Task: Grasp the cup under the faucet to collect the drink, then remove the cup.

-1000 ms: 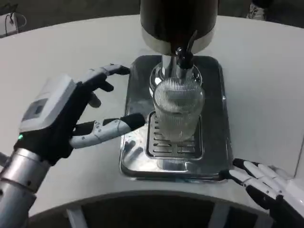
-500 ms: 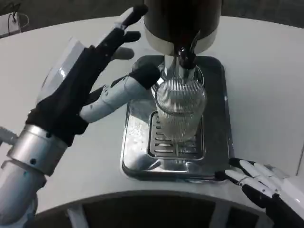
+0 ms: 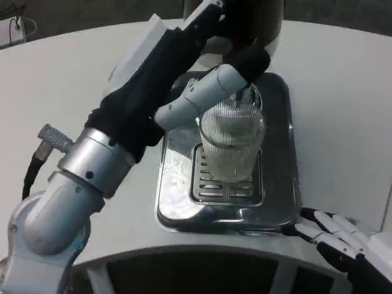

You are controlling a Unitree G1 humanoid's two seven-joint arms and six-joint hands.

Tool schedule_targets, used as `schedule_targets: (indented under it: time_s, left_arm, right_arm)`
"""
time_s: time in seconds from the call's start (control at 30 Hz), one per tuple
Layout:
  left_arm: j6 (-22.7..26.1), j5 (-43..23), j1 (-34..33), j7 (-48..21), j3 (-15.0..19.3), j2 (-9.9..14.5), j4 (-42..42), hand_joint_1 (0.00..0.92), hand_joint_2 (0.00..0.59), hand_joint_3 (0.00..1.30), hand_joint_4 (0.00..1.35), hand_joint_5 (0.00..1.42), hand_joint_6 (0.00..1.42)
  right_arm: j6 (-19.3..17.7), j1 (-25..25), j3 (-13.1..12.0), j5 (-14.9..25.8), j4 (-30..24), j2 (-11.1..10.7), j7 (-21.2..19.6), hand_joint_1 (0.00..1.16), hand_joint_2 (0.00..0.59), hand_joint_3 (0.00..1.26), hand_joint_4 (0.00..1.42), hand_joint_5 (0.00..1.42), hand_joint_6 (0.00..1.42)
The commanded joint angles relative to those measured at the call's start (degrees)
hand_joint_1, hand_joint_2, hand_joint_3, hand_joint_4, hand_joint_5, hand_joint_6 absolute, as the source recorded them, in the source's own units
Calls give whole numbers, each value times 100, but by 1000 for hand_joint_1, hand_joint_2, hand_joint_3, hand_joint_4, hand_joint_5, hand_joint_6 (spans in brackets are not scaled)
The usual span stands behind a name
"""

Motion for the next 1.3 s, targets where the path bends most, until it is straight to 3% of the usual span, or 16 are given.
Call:
schedule_targets:
  time_s: [0.03,0.63,1.3]
  left_arm:
    - [184,77,-133,-98,-156,-35,53,0,48,71,0,122,221]
    - [474,465,174,-114,-606,-125,-58,0,49,49,0,95,203]
    - [467,1572,-520,-1005,-1395,391,332,0,44,21,0,54,174]
  right_arm:
    - [-52,83,-59,71,-23,12,-52,420,467,143,0,0,12]
    - [-100,295,-254,288,-43,19,-70,422,468,144,0,0,28]
    - [-20,374,-310,523,-79,43,-58,431,474,144,0,1,32]
